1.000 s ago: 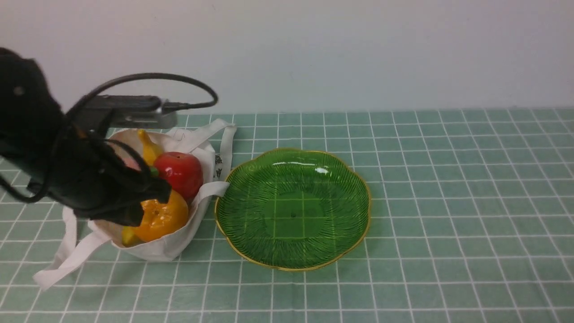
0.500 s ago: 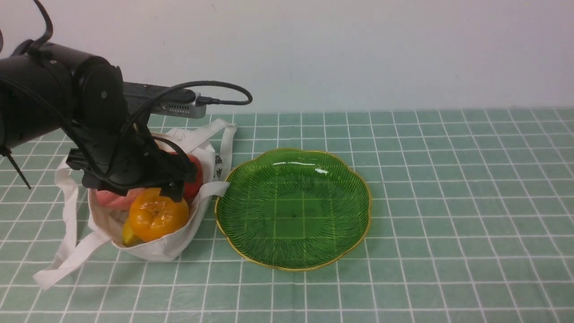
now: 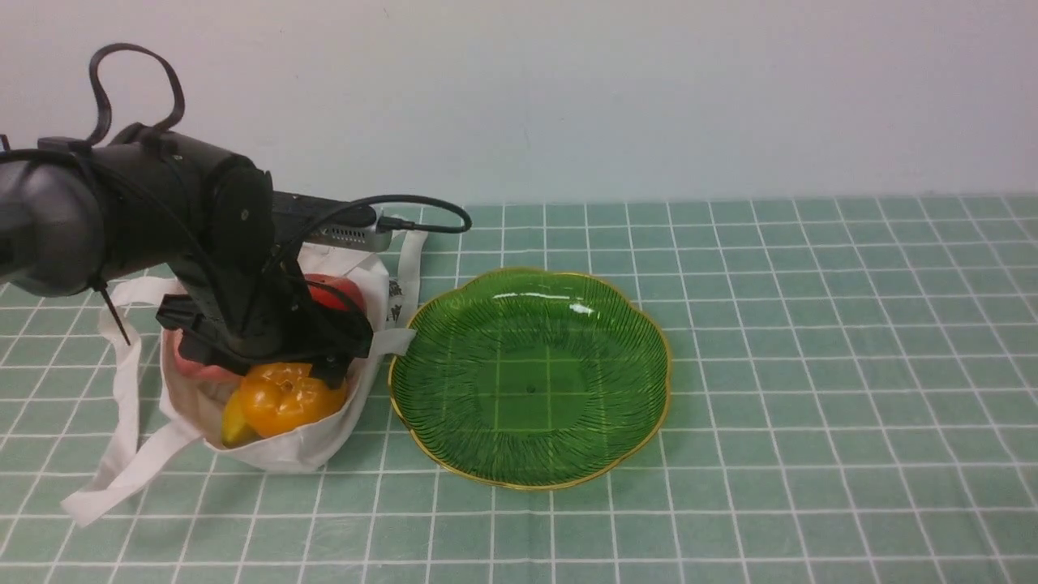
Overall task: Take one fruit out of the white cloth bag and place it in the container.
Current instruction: 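Reach into the bag and grasp a fruit with the left gripper, then move the fruit from the bag onto the plate with the left gripper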
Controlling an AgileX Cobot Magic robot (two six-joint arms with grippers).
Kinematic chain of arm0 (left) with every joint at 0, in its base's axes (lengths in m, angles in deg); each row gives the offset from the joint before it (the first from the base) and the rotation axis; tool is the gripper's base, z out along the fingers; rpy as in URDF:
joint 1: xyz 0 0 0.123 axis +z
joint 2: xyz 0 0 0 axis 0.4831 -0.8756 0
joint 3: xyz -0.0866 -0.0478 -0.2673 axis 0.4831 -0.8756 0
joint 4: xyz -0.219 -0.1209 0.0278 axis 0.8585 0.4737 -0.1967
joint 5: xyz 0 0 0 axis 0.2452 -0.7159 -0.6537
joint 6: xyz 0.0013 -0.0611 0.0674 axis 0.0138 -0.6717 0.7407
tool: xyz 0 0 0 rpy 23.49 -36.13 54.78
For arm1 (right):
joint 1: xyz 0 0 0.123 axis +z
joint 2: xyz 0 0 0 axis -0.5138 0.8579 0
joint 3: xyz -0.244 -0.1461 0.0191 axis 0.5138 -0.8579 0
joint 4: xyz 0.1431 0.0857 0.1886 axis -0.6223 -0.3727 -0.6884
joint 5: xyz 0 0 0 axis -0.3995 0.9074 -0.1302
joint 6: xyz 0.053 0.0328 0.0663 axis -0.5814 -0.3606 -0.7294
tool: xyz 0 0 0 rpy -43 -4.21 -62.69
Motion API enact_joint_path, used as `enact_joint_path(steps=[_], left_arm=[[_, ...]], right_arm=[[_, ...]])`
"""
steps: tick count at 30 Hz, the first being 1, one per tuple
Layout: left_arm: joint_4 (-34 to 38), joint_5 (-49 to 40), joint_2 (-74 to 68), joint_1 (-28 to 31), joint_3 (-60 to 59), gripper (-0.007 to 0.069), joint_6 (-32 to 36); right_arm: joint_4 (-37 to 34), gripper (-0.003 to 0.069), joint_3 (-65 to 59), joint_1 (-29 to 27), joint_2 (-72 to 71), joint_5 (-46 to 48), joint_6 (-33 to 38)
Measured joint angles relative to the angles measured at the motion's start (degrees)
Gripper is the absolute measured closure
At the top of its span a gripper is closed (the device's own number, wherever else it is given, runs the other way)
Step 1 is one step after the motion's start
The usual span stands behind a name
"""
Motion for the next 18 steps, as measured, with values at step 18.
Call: enact_joint_path(steps=[18], left_arm=[[1.79,-7.18,12.21,0.0,9.26,0.0056,-0.05]], right_arm=[[0.0,0.0674,0.0,0.0,0.0,0.0,0.0]])
